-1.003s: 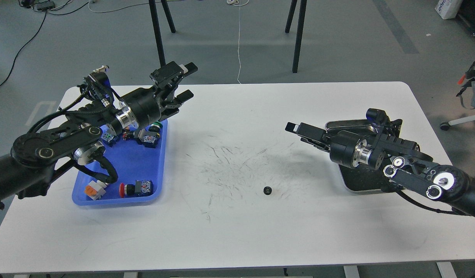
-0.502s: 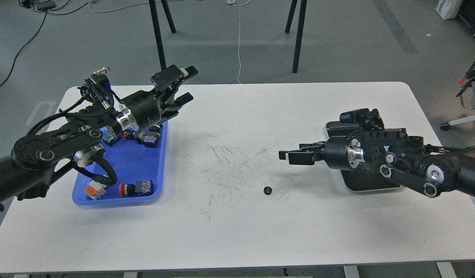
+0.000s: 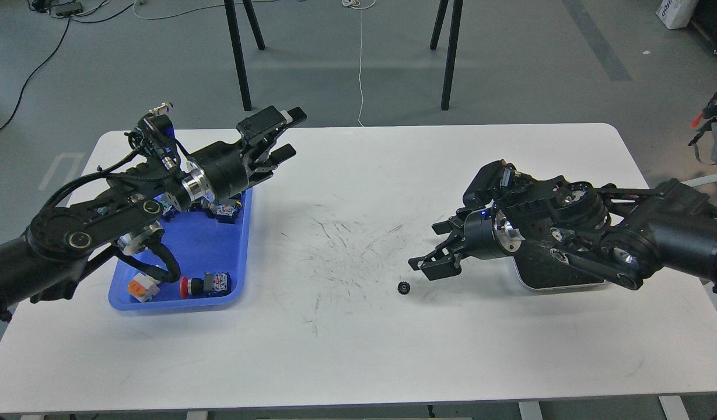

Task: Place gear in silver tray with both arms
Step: 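Lower the right gripper onto the gear and grasp it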

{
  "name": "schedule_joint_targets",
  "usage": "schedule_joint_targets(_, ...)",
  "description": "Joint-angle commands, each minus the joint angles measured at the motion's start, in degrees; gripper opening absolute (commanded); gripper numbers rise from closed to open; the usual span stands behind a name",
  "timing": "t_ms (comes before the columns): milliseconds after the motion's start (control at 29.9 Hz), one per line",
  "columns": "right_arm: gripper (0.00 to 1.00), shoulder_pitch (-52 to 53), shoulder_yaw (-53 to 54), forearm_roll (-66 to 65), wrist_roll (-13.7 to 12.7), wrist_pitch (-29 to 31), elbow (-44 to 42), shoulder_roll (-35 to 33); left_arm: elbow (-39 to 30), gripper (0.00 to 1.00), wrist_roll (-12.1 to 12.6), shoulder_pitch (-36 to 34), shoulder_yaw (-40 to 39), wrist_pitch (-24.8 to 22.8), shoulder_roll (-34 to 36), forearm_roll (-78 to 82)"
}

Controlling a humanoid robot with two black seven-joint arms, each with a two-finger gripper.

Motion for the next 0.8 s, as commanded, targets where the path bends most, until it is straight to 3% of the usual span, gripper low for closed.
schedule_joint_targets(0,0.99,1.33,-2.16,-1.73,-0.01,-0.89,0.11,3.65,-0.09,1.0,0.0,0.08,0.12,0.59,-0.15,0.19)
schedule_joint_targets(268,0.98,7.3,-9.9,-1.64,-0.01,-0.89,0.11,6.91,-0.09,1.0,0.0,0.25,0.2,0.68,-0.06,0.19)
schedule_joint_targets(769,0.96,7.48,-10.69,-1.03,-0.01,0.96,0.03,9.47,-0.09,1.0,0.0,0.69,0.2,1.12,-0.24,1.34)
